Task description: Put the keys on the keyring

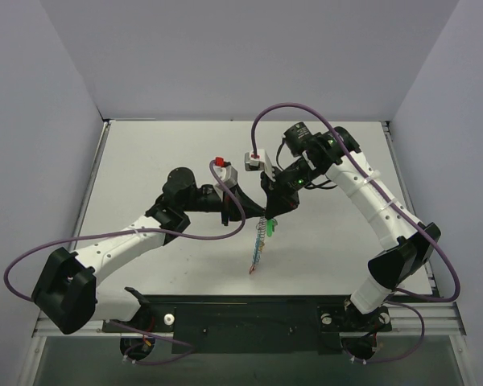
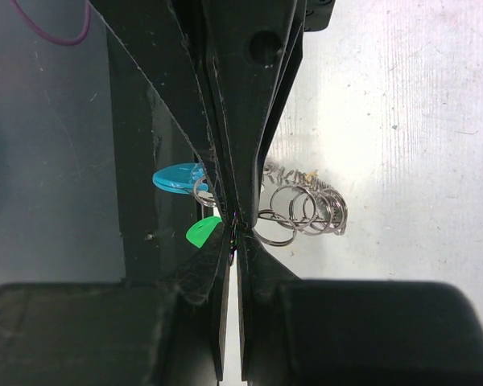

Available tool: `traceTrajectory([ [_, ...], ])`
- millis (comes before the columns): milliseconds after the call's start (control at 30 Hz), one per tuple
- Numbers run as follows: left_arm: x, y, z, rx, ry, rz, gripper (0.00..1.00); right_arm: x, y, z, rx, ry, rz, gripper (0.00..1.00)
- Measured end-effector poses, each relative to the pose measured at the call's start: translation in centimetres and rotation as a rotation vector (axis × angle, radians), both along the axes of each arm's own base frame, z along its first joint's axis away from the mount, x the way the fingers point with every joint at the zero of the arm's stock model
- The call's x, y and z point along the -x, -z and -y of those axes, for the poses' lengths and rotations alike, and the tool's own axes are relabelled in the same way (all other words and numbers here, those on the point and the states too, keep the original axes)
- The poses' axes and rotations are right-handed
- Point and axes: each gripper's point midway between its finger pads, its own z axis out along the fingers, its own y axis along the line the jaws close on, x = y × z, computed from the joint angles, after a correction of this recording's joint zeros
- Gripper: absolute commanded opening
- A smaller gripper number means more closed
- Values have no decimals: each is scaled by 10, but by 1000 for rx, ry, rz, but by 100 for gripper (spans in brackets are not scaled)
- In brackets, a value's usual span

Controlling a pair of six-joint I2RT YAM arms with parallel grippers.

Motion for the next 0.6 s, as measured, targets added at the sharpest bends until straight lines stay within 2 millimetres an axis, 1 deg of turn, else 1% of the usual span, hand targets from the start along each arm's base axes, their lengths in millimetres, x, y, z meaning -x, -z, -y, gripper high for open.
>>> traceTrajectory([
  [33,0,0,0,-1,3,-1,0,0,0,0,1,-1,-1,0],
  [100,1,0,0,-1,5,-3,0,1,0,0,2,0,-3,11],
  [133,1,0,0,-1,4,-5,0,1,0,0,2,2,-5,21],
  [200,0,0,0,3,-4,-15,0,0,-1,1,-1,15,-15,29],
  [300,-3,1,-2,27,-46,-31,0,-4,-6,2,-36,43,-41,32],
  [433,-3,4,-11,97,-120,-70,0,-20,-18,8,-108,136,-92,34],
  [500,-5,2,-15,155,-164,-92,0,-27,-25,11,-148,179,-115,35],
  [533,-7,-1,-17,187,-186,-106,0,-28,-28,11,-162,192,-125,38],
  [600,-12,-8,-20,250,-225,-130,0,-27,-35,8,-192,199,-142,38],
])
